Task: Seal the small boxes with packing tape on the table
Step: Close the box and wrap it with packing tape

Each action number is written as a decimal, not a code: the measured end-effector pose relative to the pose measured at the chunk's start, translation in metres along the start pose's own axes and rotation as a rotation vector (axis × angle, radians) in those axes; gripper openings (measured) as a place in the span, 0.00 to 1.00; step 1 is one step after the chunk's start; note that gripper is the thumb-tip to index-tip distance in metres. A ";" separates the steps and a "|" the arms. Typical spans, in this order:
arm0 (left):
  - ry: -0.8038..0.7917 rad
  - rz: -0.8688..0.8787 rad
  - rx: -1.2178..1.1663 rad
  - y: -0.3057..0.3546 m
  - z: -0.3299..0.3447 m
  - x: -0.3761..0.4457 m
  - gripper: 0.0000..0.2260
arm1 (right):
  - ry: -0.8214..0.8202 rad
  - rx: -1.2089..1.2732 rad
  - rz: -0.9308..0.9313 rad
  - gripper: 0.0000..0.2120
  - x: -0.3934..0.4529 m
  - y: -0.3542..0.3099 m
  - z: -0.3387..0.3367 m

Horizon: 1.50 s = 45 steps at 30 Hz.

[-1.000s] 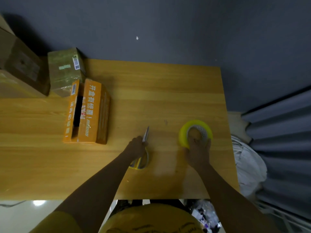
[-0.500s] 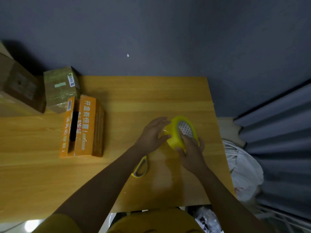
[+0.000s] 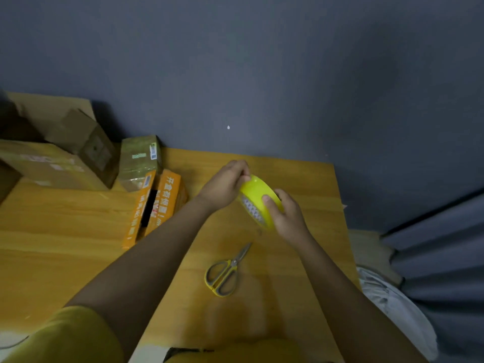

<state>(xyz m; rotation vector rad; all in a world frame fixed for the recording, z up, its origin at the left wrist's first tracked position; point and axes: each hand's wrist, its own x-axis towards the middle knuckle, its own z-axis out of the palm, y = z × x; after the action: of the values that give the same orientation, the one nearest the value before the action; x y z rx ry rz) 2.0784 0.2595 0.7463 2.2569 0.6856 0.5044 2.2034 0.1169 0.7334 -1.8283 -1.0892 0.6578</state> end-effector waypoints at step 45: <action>-0.501 -0.312 0.485 -0.210 -0.131 -0.049 0.29 | 0.208 -0.178 0.309 0.15 0.023 -0.096 0.190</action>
<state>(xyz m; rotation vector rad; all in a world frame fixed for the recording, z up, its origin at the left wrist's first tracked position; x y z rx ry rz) 1.9020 0.4247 0.6739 2.4987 0.9365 -0.4139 2.0267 0.2381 0.7288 -2.1911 -0.7546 0.5437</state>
